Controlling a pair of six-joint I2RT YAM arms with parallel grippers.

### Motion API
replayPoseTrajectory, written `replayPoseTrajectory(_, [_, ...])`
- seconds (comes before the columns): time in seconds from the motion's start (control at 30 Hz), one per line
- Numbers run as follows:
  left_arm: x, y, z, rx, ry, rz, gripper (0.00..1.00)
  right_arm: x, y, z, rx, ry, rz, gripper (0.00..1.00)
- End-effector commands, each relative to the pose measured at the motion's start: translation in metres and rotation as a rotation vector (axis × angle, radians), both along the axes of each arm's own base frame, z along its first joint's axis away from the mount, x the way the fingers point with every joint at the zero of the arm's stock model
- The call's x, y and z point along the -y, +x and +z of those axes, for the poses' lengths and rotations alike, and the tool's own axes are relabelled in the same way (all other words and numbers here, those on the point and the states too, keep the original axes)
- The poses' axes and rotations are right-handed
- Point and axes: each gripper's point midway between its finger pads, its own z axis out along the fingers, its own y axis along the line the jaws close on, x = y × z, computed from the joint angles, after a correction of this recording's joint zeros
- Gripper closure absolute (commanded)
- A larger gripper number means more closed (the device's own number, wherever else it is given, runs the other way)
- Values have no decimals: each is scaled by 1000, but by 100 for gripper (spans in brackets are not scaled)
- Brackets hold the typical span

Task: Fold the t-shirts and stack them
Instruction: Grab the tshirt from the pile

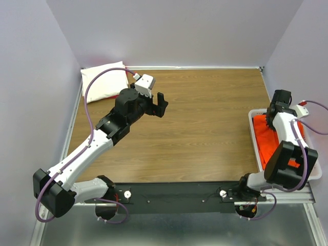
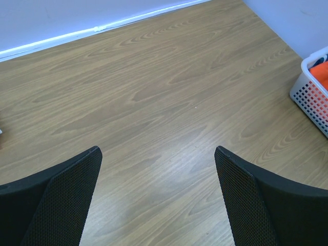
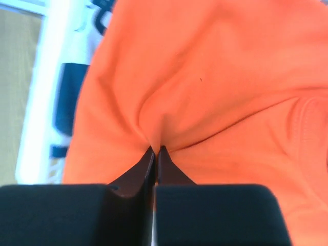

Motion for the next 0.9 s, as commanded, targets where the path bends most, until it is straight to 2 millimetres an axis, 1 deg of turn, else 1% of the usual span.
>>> replayPoseTrajectory(0.0, [0, -2, 10, 12, -24, -11, 2, 2, 7, 45, 98, -49, 65, 100])
replayPoseTrajectory(0.1, [1, -2, 10, 12, -24, -13, 2, -6, 15, 72, 159, -47, 141, 100])
replayPoseTrajectory(0.13, [1, -3, 10, 13, -23, -15, 2, -9, 18, 87, 197, -53, 170, 100])
replayPoseTrajectory(0.17, [1, -3, 9, 12, -25, -16, 2, -12, 26, 107, 243, -59, 203, 100])
replayPoseTrajectory(0.2, [1, -3, 11, 16, -27, -16, 2, -22, 33, 116, 268, -34, 283, 100])
replayPoseTrajectory(0.23, [1, -3, 11, 16, -26, -16, 2, -27, 37, 129, 299, -33, 320, 100])
replayPoseTrajectory(0.27, [1, -3, 12, 18, -27, -18, 2, -34, 44, 150, 344, -25, 373, 100])
replayPoseTrajectory(0.33, [1, -3, 12, 18, -27, -16, 2, -42, 50, 175, 400, -34, 430, 100])
replayPoseTrajectory(0.37, [1, -3, 11, 17, -28, -16, 2, -49, 56, 202, 460, -46, 483, 100])
replayPoseTrajectory(0.47, [0, -2, 12, 20, -27, -10, 2, -60, 66, 242, 542, -64, 567, 100])
replayPoseTrajectory(0.5, [-1, -2, 12, 21, -28, -6, 2, -70, 71, 272, 609, -74, 622, 100])
replayPoseTrajectory(0.57, [-1, -2, 11, 17, -26, -1, 2, -81, 76, 302, 672, -87, 676, 100])
replayPoseTrajectory(0.6, [-3, -1, 13, 20, -29, 7, 2, -89, 83, 309, 696, -66, 717, 100])
replayPoseTrajectory(0.63, [-5, 0, 12, 19, -26, 21, 2, -105, 91, 334, 748, -72, 776, 100])
replayPoseTrajectory(0.67, [-6, 1, 13, 19, -28, 29, 2, -115, 90, 350, 780, -86, 804, 100])
replayPoseTrajectory(0.7, [-7, 1, 14, 18, -33, 35, 2, -138, 98, 359, 799, -71, 866, 100])
replayPoseTrajectory(0.73, [-7, 1, 15, 19, -35, 40, 2, -151, 98, 382, 845, -91, 900, 100])
replayPoseTrajectory(0.8, [-12, 3, 17, 21, -38, 66, 2, -176, 101, 401, 886, -84, 962, 100])
replayPoseTrajectory(0.83, [-16, 4, 16, 13, -42, 85, 2, -199, 103, 415, 925, -68, 1019, 100])
replayPoseTrajectory(0.87, [-19, 6, 15, 10, -43, 101, 2, -212, 103, 420, 942, -49, 1051, 100])
